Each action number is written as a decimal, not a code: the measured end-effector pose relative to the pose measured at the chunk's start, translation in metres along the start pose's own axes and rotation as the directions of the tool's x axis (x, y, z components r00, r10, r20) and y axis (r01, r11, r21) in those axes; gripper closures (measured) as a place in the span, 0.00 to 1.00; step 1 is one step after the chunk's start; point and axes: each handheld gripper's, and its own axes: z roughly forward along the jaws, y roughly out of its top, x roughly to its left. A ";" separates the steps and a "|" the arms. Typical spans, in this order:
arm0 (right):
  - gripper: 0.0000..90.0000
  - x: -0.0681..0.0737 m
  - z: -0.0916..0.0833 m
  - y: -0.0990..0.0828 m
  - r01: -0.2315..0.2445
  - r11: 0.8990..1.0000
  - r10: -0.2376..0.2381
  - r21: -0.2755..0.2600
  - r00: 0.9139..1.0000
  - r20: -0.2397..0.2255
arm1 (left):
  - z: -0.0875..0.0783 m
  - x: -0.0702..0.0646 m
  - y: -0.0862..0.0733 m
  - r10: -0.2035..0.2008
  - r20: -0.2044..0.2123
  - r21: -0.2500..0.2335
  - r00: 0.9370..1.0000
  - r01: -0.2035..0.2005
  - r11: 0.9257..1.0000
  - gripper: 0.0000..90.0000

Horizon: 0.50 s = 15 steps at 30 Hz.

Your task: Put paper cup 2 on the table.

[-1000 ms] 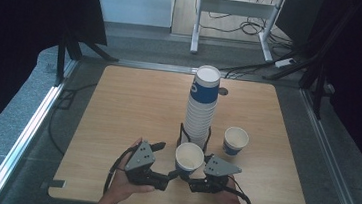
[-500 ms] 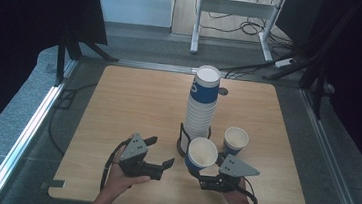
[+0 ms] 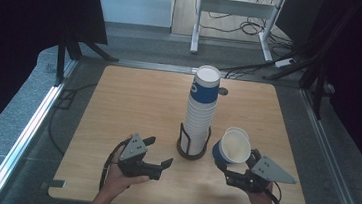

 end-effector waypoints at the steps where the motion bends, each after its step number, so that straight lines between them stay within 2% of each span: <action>1: 0.29 -0.002 -0.002 0.000 -0.002 1.000 0.002 -0.002 1.000 0.007 | 0.001 0.000 0.000 0.005 -0.004 0.005 1.000 -0.005 1.000 0.12; 8: 0.29 -0.026 -0.020 -0.002 -0.042 0.999 0.041 0.001 0.996 0.085 | 0.002 0.002 -0.001 0.002 -0.020 0.017 1.000 -0.002 1.000 0.14; 15: 0.29 -0.044 -0.037 -0.004 -0.052 0.999 0.053 -0.009 0.984 0.168 | 0.003 0.001 -0.002 0.012 -0.017 0.030 1.000 -0.011 0.999 0.14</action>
